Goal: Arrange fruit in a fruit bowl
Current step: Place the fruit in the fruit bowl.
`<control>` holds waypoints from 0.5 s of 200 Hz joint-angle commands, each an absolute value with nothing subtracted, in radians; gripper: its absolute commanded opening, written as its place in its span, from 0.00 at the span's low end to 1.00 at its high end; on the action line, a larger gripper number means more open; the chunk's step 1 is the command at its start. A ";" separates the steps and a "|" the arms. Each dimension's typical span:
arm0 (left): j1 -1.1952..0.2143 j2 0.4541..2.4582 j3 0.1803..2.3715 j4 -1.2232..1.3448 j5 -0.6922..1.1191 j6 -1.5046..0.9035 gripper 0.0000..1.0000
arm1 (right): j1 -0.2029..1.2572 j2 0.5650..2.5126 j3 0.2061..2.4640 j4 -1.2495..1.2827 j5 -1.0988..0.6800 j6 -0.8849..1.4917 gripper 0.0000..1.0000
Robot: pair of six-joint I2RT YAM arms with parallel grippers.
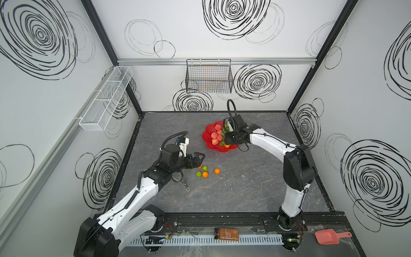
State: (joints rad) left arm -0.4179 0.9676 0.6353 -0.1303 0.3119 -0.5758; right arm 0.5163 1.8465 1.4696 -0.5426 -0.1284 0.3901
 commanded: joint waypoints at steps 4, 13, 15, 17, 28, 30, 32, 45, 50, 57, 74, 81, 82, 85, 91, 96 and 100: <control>-0.414 0.921 0.622 -0.168 0.290 -0.562 0.96 | 0.516 1.764 1.405 -0.514 -0.138 0.403 0.53; -0.415 0.905 0.621 -0.191 0.280 -0.555 0.96 | 0.518 1.732 1.370 -0.500 -0.140 0.406 0.53; -0.414 0.903 0.621 -0.196 0.278 -0.553 0.96 | 0.518 1.724 1.362 -0.495 -0.142 0.408 0.53; -0.415 0.898 0.622 -0.201 0.276 -0.552 0.96 | 0.517 1.717 1.356 -0.492 -0.143 0.409 0.53; -0.415 0.880 0.622 -0.228 0.266 -0.545 0.96 | 0.517 1.681 1.317 -0.482 -0.148 0.416 0.54; -0.414 0.877 0.622 -0.232 0.264 -0.543 0.96 | 0.518 1.674 1.311 -0.481 -0.149 0.418 0.54; -0.414 0.874 0.622 -0.237 0.264 -0.542 0.96 | 0.519 1.669 1.305 -0.480 -0.149 0.420 0.54; -0.414 0.854 0.621 -0.259 0.258 -0.544 0.96 | 0.525 1.629 1.263 -0.476 -0.152 0.427 0.54; -0.416 0.846 0.620 -0.267 0.259 -0.548 0.96 | 0.530 1.612 1.248 -0.475 -0.150 0.431 0.54; -0.418 0.833 0.618 -0.278 0.259 -0.553 0.96 | 0.536 1.590 1.225 -0.472 -0.147 0.437 0.54; -0.432 0.806 0.616 -0.316 0.234 -0.565 0.96 | 0.557 1.534 1.173 -0.468 -0.139 0.451 0.54; -0.441 0.796 0.618 -0.337 0.215 -0.567 0.96 | 0.568 1.513 1.154 -0.470 -0.133 0.456 0.54; -0.443 0.795 0.618 -0.339 0.213 -0.568 0.96 | 0.570 1.509 1.152 -0.471 -0.132 0.457 0.54; -0.447 0.791 0.618 -0.348 0.205 -0.570 0.96 | 0.576 1.501 1.145 -0.474 -0.129 0.459 0.54; -0.458 0.781 0.617 -0.363 0.192 -0.574 0.96 | 0.585 1.483 1.132 -0.478 -0.122 0.465 0.53; -0.468 0.772 0.616 -0.374 0.182 -0.579 0.96 | 0.596 1.469 1.120 -0.481 -0.118 0.470 0.53; -0.475 0.764 0.614 -0.382 0.177 -0.583 0.96 | 0.604 1.459 1.110 -0.482 -0.114 0.474 0.53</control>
